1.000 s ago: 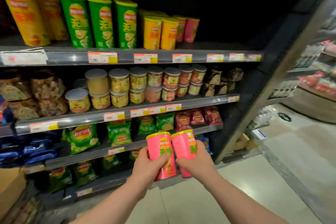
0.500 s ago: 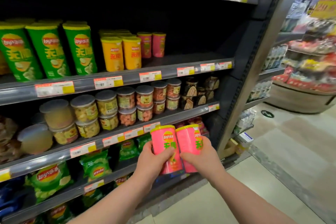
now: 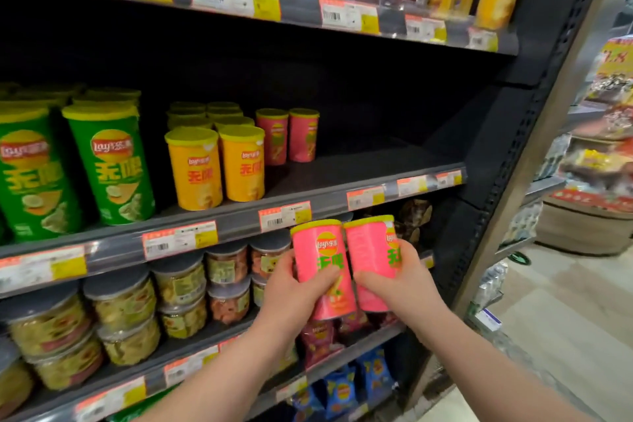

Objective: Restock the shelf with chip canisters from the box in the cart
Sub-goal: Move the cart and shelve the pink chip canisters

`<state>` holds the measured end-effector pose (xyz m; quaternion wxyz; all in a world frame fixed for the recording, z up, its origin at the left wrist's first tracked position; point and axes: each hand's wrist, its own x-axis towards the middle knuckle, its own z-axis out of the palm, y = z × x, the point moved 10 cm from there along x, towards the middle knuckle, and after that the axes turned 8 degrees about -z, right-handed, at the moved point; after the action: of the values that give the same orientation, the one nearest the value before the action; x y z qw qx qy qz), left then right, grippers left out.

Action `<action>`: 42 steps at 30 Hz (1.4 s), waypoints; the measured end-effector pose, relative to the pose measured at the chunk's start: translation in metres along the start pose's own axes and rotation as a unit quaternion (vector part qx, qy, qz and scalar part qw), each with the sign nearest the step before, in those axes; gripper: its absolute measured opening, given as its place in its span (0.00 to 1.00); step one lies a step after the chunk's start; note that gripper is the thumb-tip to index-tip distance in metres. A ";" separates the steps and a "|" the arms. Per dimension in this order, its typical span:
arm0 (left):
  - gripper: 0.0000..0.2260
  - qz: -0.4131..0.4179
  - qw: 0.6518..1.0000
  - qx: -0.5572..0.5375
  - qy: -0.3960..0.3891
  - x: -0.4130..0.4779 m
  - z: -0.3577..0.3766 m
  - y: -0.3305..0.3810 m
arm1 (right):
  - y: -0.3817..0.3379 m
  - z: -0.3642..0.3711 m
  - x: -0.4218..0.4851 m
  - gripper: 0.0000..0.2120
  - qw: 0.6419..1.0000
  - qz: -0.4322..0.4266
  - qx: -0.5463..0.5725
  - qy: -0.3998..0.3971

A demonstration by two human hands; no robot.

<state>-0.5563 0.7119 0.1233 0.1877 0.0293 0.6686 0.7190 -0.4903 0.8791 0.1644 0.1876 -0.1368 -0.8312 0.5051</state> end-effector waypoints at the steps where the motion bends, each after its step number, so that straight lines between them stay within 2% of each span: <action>1: 0.16 0.006 1.000 0.001 0.002 0.006 -0.003 0.005 | -0.005 0.001 0.009 0.27 1.000 -0.009 0.004 0.002; 4: 0.18 0.021 1.000 0.006 0.009 0.018 -0.010 0.021 | -0.024 0.005 0.037 0.28 0.999 -0.039 0.013 0.004; 8: 0.16 0.038 0.999 0.003 0.026 0.031 -0.020 0.037 | -0.051 0.011 0.079 0.26 0.997 -0.076 0.014 0.002; 13: 0.18 0.055 0.997 -0.031 0.055 0.041 -0.033 0.052 | -0.080 0.025 0.134 0.34 0.992 -0.126 0.004 -0.009; 17: 0.29 0.068 0.992 -0.047 0.095 0.043 -0.044 0.065 | -0.092 0.046 0.182 0.34 0.991 -0.129 0.000 -0.037; 20: 0.26 0.084 0.987 -0.066 0.123 0.043 -0.049 0.072 | -0.092 0.070 0.211 0.35 0.989 -0.131 -0.007 -0.070; 24: 0.32 0.089 0.979 -0.083 0.163 0.041 -0.057 0.073 | -0.088 0.104 0.239 0.40 0.985 -0.128 -0.016 -0.115; 26: 0.31 0.088 0.975 -0.094 0.179 0.041 -0.059 0.072 | -0.087 0.117 0.250 0.42 0.983 -0.128 -0.028 -0.132; 34: 0.36 0.097 0.968 -0.095 0.210 0.039 -0.061 0.071 | -0.085 0.146 0.267 0.40 0.975 -0.151 -0.035 -0.157; 37: 0.36 0.098 0.968 -0.088 0.216 0.038 -0.059 0.072 | -0.084 0.147 0.269 0.47 0.972 -0.158 -0.045 -0.167; 39: 0.36 0.100 0.967 -0.087 0.216 0.038 -0.058 0.072 | -0.089 0.135 0.269 0.53 0.969 -0.190 -0.059 -0.149; 42: 0.36 0.102 0.967 -0.089 0.217 0.039 -0.057 0.072 | -0.113 0.114 0.267 0.52 0.940 -0.293 -0.125 -0.124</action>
<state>-0.6256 0.6673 0.1794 -0.0348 -0.0762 0.6198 0.7802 -0.7837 0.8490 0.2640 0.2038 0.1543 -0.9076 0.3331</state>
